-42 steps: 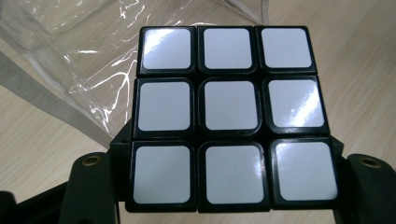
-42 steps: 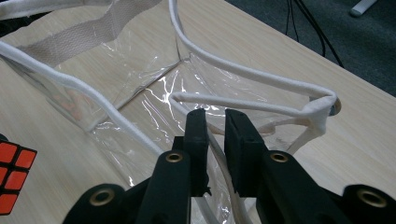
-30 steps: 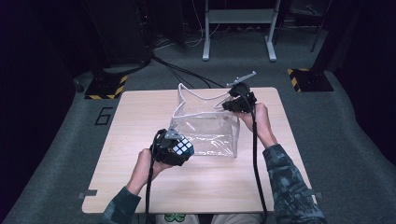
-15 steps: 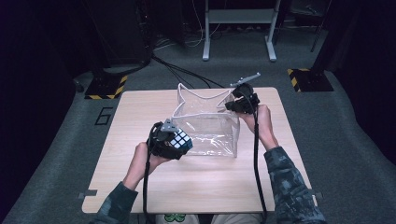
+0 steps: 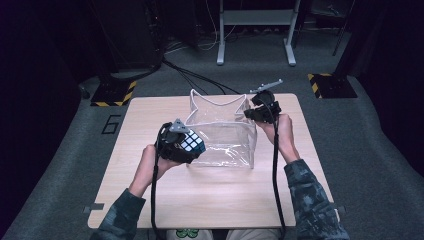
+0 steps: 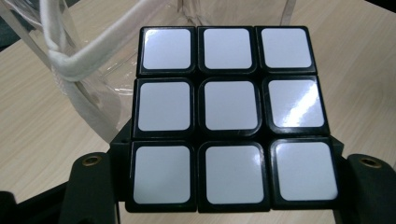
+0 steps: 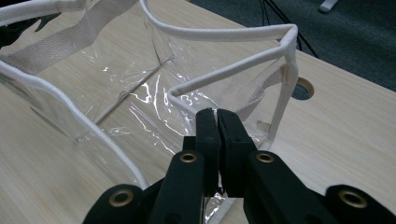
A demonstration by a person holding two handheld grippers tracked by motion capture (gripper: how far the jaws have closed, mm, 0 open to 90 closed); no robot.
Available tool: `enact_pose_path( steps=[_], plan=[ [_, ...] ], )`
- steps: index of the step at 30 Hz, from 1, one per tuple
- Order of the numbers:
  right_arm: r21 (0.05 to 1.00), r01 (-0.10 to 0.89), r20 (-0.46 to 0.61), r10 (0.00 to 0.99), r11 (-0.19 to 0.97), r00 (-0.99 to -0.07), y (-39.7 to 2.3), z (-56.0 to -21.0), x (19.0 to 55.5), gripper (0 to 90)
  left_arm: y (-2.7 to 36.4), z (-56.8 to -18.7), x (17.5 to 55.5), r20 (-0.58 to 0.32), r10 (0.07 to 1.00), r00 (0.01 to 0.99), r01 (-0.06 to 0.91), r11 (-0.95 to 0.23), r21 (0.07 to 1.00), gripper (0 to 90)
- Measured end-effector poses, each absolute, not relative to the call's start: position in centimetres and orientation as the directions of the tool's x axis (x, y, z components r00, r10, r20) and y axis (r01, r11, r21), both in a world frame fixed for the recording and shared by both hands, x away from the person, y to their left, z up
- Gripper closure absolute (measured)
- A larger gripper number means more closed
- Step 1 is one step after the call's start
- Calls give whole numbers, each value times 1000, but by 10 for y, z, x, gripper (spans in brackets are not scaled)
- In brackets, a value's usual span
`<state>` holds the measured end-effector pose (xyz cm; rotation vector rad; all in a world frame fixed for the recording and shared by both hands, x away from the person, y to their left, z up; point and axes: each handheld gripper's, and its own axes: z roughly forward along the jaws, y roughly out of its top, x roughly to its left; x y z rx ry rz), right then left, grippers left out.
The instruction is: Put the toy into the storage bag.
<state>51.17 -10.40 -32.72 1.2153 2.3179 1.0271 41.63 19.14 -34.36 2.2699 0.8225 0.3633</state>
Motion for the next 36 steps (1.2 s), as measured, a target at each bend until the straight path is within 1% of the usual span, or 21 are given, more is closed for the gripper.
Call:
enact_pose_path(
  steps=[26, 36],
  plan=[
    [730, 590, 49, 835, 345, -548, -115, -329, 507, 881, 191, -307, 439, 34, 649, 760, 437, -549, 713, 340],
    [732, 588, 45, 837, 344, -545, -118, -330, 506, 882, 186, -297, 450, 49, 647, 761, 428, -557, 712, 340]
  ],
)
